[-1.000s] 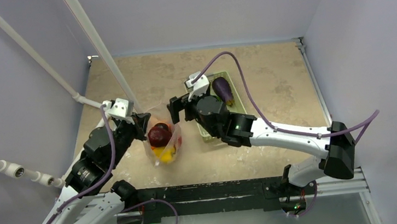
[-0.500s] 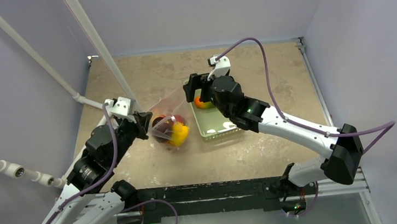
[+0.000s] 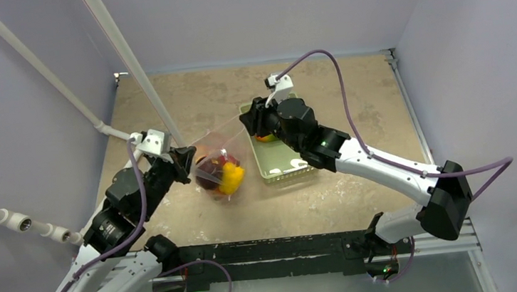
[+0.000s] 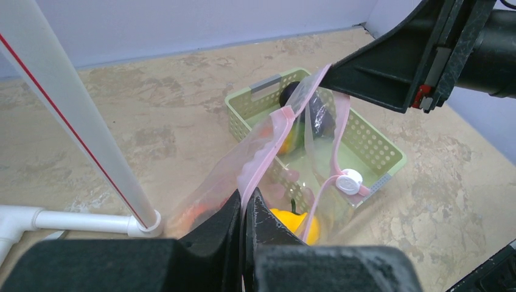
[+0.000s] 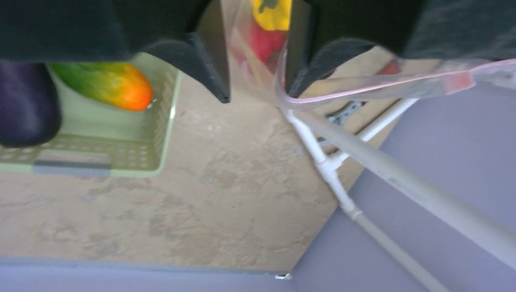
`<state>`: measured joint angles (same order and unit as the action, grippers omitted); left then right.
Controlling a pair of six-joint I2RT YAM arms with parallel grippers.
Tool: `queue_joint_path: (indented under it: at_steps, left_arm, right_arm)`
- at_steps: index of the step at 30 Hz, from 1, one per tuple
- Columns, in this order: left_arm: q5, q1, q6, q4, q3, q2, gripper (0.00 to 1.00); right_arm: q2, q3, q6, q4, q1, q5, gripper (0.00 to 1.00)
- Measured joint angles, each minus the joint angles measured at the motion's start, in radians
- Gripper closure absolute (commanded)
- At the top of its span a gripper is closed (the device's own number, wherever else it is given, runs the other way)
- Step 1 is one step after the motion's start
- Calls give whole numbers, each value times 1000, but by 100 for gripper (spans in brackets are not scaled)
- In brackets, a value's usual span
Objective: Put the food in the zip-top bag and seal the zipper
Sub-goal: Pick up the fake vegetable from the bin.
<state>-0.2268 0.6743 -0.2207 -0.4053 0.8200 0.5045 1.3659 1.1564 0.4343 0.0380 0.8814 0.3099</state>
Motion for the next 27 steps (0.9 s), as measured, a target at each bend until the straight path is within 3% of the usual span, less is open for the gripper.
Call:
queue_joint_path:
  at_steps: [4, 15, 22, 27]
  left_arm:
    - [0, 0, 0, 0, -2, -13, 100]
    - [-20, -2, 0, -3, -15, -57, 100]
    - [-19, -7, 0, -7, -15, 21, 100]
    - [-14, -10, 0, -6, -15, 85, 100]
  right_arm:
    - [14, -2, 10, 14, 5, -53, 100]
    - [59, -37, 55, 81, 8, -150, 100]
    - [123, -73, 85, 108, 4, -163, 100]
    - [138, -85, 87, 89, -9, -141, 76]
